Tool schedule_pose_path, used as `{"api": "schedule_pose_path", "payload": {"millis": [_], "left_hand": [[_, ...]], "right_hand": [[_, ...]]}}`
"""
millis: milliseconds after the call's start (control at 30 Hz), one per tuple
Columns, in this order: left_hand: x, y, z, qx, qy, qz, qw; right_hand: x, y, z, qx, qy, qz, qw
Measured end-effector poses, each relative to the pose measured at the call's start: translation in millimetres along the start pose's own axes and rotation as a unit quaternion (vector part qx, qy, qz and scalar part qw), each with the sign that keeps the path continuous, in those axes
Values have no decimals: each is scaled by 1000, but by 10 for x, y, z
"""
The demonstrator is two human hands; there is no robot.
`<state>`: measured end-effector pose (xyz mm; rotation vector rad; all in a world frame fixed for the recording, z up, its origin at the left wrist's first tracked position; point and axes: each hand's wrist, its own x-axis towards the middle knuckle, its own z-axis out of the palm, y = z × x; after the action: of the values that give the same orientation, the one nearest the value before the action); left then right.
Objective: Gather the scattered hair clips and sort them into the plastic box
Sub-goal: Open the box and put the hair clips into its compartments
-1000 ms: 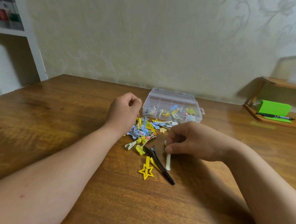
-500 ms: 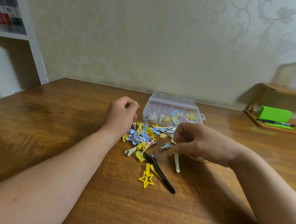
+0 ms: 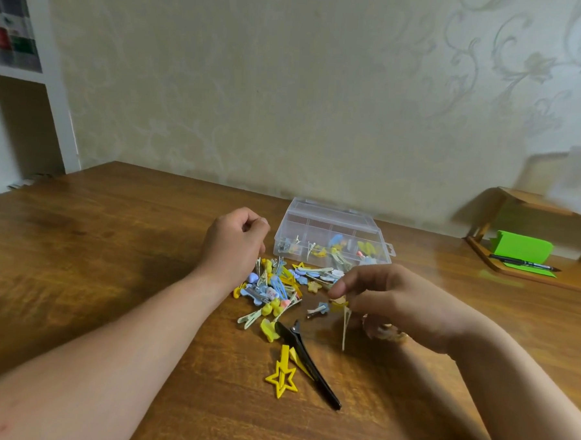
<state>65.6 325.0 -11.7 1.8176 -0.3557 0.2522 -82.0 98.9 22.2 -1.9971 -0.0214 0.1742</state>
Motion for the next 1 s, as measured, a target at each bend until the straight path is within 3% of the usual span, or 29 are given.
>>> {"api": "schedule_pose_path", "payload": {"millis": [367,467,567,733,833,1000], "left_hand": [[11,-31,2,4,-10,6,1000],[-36,12,-14,20,-25,42,999],[-202,164,-25,27,-114,131,984],[-440,357,46,133,-314,209,917],[-433,310,107,192,-329,253,889],[-396,264,131,184,-325,239,896]], "right_hand": [[44,68,-24,25,1,-21,999],[55,83,-26,27,-3,-26,999],[54,64,-30,35,14,-41,998],[86,67,-24,80,34,-57,995],[110,82,-22,92,36,-47,994],[106,84,-14,73,21,-36,996]]}}
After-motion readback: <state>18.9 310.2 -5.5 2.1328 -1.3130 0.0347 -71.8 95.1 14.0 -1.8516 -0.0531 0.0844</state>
